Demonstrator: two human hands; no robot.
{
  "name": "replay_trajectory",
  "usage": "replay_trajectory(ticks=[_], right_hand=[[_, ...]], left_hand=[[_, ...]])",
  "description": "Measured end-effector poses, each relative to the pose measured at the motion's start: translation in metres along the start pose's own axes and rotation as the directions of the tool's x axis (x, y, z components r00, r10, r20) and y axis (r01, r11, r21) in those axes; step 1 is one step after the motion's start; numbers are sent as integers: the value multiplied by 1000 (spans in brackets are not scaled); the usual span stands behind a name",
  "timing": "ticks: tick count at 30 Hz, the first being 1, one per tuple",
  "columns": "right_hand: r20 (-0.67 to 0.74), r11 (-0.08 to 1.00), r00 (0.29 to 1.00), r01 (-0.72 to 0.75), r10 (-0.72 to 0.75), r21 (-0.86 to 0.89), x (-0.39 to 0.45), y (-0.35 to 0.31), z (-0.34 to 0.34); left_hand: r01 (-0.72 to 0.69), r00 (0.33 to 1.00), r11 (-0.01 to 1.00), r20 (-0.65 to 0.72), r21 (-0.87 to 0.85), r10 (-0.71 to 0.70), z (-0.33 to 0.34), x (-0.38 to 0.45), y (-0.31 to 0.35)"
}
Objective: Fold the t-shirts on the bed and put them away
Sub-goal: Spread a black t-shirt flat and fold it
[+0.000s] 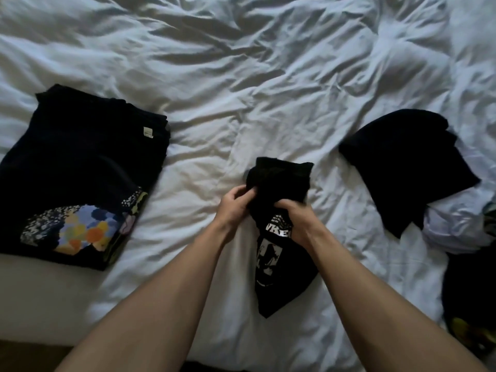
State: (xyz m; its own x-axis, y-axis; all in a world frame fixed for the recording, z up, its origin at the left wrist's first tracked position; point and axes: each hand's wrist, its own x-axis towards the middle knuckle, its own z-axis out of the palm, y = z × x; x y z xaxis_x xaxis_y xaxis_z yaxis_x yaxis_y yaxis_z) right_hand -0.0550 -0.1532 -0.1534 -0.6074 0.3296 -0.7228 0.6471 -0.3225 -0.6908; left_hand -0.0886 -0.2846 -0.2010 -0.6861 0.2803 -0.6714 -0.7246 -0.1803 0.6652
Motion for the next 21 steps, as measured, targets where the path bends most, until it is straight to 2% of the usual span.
replay_trajectory(ticks=[2, 3, 5, 10, 15, 18, 21], right_hand=[[87, 984, 988, -134, 124, 114, -6, -5, -7], [137, 977, 979, -172, 154, 129, -9, -8, -9], [221, 967, 961, -203, 166, 153, -13, -12, -6], [401, 933, 908, -244, 125, 263, -32, -30, 20], [582, 898, 805, -333, 112, 287, -60, -50, 80], [666, 913, 736, -345, 120, 217, -76, -62, 134], [699, 922, 710, -324, 88, 213, -84, -68, 189]], left_hand=[[51, 987, 995, 159, -83, -37, -1, -7, 2], [68, 976, 995, 212, -68, -52, -3, -10, 6], [22, 971, 1000, 236, 12, -24, -9, -18, 19], [-181, 960, 974, 238, 136, 145, -23, -59, 66], [-306, 947, 925, 171, 224, 272, -65, -130, 115], [-334, 942, 908, 50, 255, 332, -102, -167, 154], [-341, 917, 850, -59, 402, 395, -143, -192, 198]])
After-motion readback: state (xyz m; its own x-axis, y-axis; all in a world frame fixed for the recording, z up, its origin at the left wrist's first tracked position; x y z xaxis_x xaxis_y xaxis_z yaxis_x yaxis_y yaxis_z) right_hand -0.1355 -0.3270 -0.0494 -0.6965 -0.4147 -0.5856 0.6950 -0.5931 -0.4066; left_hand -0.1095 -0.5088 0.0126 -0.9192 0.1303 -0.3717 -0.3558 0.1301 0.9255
